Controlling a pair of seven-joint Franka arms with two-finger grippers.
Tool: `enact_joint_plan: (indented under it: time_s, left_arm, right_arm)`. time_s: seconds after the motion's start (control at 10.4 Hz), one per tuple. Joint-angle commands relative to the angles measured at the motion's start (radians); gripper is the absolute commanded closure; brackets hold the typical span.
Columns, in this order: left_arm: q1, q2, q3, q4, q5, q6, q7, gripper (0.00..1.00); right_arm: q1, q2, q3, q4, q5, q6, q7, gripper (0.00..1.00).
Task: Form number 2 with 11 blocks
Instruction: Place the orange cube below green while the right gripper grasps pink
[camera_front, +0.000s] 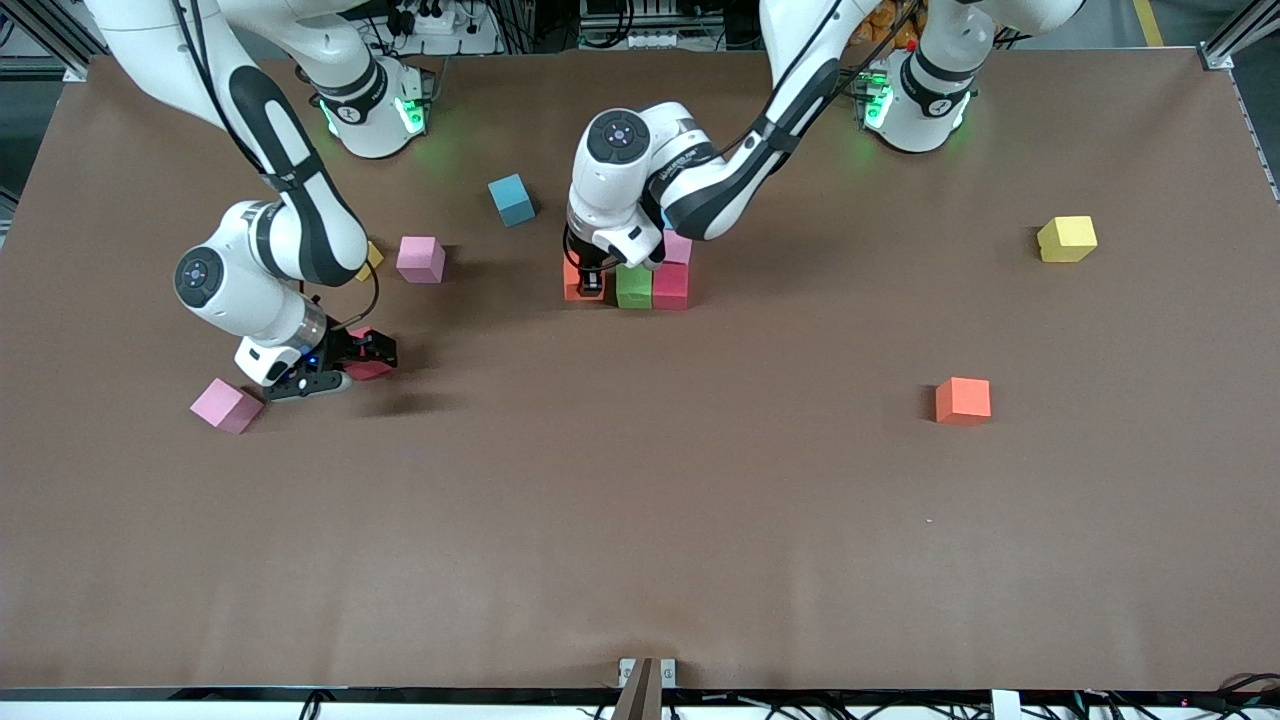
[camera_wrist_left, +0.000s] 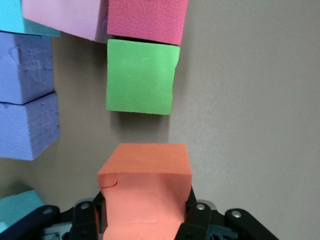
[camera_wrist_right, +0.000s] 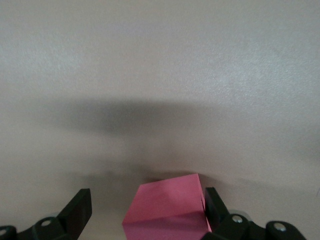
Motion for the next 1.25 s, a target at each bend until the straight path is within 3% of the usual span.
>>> enact_joint_plan:
  time_s: [0.0, 0.48, 0.58, 0.67, 0.77, 0.87, 0.96, 1.16]
  left_arm:
    - [-0.011, 0.029, 0.006, -0.001, 0.07, 0.035, -0.066, 1.0]
    - [-0.016, 0.037, -0.001, -0.063, 0.142, 0.046, -0.051, 1.0]
    - [-0.016, 0.038, -0.016, -0.065, 0.147, 0.049, -0.051, 1.0]
    - [-0.016, 0.038, -0.017, -0.067, 0.147, 0.05, -0.051, 1.0]
    - [-0.016, 0.04, -0.017, -0.067, 0.147, 0.05, -0.051, 1.0]
    - [-0.016, 0.044, -0.017, -0.067, 0.147, 0.05, -0.051, 1.0]
    - [-0.016, 0.044, -0.019, -0.067, 0.147, 0.052, -0.051, 1.0]
    - [-0.011, 0.049, -0.017, -0.067, 0.147, 0.052, -0.051, 1.0]
  right_arm:
    - [-0.012, -0.029, 0.011, -0.089, -0.007, 0.108, -0.054, 0.0]
    - [-0.021, -0.026, 0.008, -0.116, -0.007, 0.124, -0.088, 0.0]
    - [-0.021, -0.026, 0.009, -0.118, -0.007, 0.123, -0.098, 0.2]
    - [-0.021, -0.024, 0.009, -0.118, -0.007, 0.121, -0.115, 0.48]
    - [-0.018, -0.026, 0.009, -0.116, -0.007, 0.117, -0.118, 0.69]
    - [-0.012, -0.027, 0.009, -0.112, -0.007, 0.115, -0.124, 0.82]
    - [-0.007, -0.03, 0.011, -0.106, -0.007, 0.113, -0.141, 0.87]
    - [0.007, -0.031, 0.013, -0.075, -0.006, 0.113, -0.135, 0.9]
